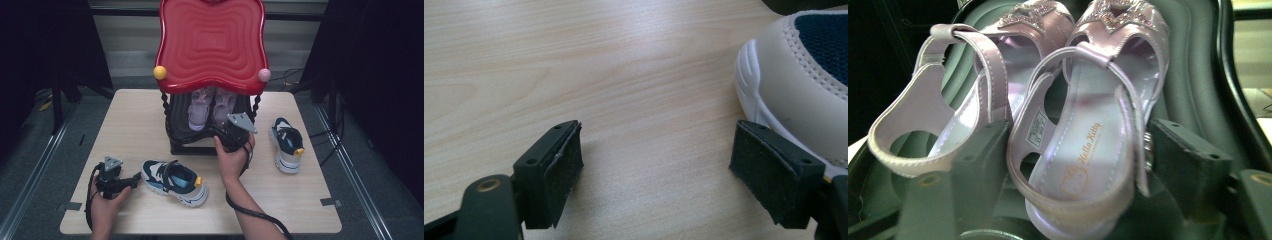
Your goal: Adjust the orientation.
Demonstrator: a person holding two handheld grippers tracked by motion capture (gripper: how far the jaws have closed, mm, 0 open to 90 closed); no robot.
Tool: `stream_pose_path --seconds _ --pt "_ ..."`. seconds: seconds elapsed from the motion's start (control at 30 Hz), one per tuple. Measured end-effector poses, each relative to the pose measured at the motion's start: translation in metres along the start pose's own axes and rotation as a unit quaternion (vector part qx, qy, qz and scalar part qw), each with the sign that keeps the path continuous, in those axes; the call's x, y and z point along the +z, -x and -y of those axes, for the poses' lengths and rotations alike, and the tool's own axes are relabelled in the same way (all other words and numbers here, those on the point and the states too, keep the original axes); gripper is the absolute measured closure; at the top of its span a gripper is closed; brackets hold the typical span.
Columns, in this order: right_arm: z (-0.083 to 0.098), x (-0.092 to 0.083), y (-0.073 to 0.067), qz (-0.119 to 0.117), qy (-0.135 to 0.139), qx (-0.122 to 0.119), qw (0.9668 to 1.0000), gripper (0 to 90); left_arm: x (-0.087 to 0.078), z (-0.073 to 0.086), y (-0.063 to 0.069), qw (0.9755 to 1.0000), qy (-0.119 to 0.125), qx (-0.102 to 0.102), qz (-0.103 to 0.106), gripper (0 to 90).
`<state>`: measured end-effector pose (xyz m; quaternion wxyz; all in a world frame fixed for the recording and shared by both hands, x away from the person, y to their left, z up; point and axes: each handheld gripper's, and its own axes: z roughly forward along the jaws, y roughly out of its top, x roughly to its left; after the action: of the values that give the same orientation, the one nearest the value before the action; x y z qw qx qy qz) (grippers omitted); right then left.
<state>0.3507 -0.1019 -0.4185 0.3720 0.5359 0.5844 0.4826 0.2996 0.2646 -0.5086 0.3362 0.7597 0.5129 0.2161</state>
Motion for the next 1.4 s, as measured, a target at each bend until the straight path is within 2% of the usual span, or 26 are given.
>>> stream_pose_path --seconds 0.17,0.2,0.37,0.4,0.47,0.63,0.8,1.03,1.1,1.17,1.27,1.4 --pt "-0.002 -0.002 0.004 -0.007 -0.009 -0.003 0.9999 32.5 0.000 0.000 0.000 1.0000 0.000 0.000 0.000 20.0" --pt "-0.004 -0.002 0.003 -0.007 -0.012 -0.010 0.9999 34.5 0.000 0.000 0.000 1.0000 0.000 0.000 0.000 20.0" --pt "-0.006 0.001 0.001 -0.012 -0.012 -0.011 0.9998 36.5 0.000 0.000 0.000 1.0000 0.001 -0.002 -0.001 20.0" --pt "-0.006 0.002 0.001 -0.015 -0.008 -0.003 0.9999 36.8 0.000 0.000 0.000 1.0000 0.000 0.000 0.000 20.1" --pt "-0.007 0.004 0.001 -0.019 -0.009 0.006 0.9998 36.8 0.000 0.000 0.000 1.0000 -0.001 0.001 0.000 20.0" --pt "-0.006 0.007 0.001 -0.019 -0.008 0.003 0.9998 35.7 0.000 0.000 0.000 1.0000 0.000 0.000 0.000 20.0" --pt "-0.007 0.007 0.005 -0.032 -0.013 0.004 0.9994 31.3 0.000 0.000 0.000 1.0000 0.000 0.000 0.000 20.0" --pt "-0.005 0.002 0.007 -0.060 -0.013 -0.019 0.9979 23.4 0.000 0.000 0.000 1.0000 0.000 0.000 0.000 20.0" --pt "-0.005 0.000 0.009 -0.060 -0.012 -0.025 0.9978 21.5 0.000 0.000 0.000 1.0000 0.000 0.000 0.000 20.1" --pt "-0.006 -0.002 0.010 -0.070 -0.012 -0.026 0.9972 20.7 0.000 0.000 0.000 1.0000 0.002 -0.002 -0.001 20.0" --pt "-0.006 -0.010 0.009 -0.077 -0.011 -0.048 0.9958 20.6 0.000 0.000 0.000 1.0000 0.000 0.000 0.000 20.0" --pt "-0.004 -0.017 0.010 -0.094 -0.011 -0.050 0.9942 20.1 0.000 0.000 0.000 1.0000 0.000 0.000 0.000 20.1"
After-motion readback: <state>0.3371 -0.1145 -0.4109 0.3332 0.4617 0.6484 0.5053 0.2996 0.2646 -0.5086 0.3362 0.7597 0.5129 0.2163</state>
